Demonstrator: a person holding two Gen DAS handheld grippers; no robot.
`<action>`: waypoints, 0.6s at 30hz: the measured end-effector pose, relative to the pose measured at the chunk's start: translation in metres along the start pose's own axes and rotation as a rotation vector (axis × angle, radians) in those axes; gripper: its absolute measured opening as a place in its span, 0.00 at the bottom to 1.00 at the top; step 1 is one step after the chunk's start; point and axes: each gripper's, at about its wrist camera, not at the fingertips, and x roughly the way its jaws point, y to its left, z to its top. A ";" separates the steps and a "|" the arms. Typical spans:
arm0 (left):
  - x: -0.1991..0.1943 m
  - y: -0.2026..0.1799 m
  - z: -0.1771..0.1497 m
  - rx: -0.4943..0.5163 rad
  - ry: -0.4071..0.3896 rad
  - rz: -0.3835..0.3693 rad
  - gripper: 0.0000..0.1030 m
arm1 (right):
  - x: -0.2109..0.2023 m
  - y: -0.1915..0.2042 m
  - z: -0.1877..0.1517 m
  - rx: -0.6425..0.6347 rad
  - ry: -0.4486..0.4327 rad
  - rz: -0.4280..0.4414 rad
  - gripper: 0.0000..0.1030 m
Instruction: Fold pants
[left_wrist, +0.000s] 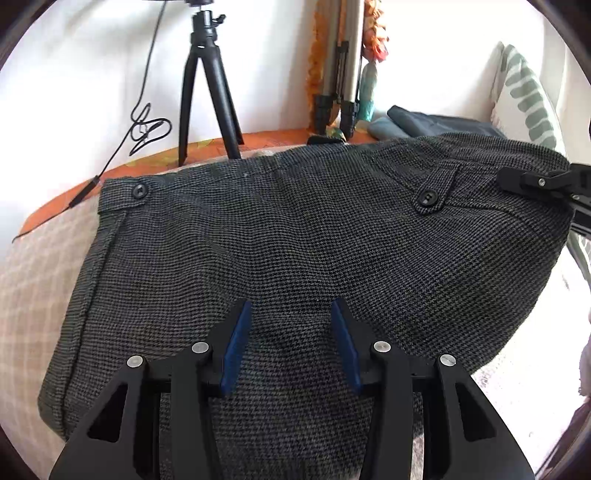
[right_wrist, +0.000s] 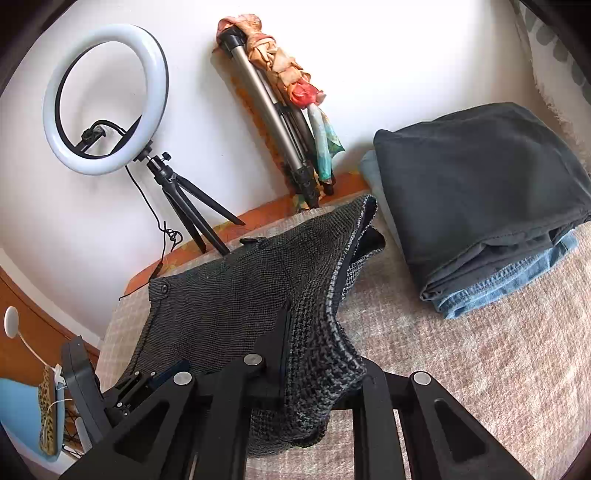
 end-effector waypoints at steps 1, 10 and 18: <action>-0.009 0.009 0.000 -0.024 -0.009 -0.007 0.42 | -0.001 0.006 0.002 -0.017 -0.004 0.001 0.10; -0.092 0.114 -0.018 -0.205 -0.099 0.095 0.42 | -0.014 0.091 0.010 -0.215 -0.042 0.064 0.10; -0.129 0.187 -0.051 -0.362 -0.133 0.164 0.42 | 0.011 0.191 -0.013 -0.422 0.002 0.137 0.09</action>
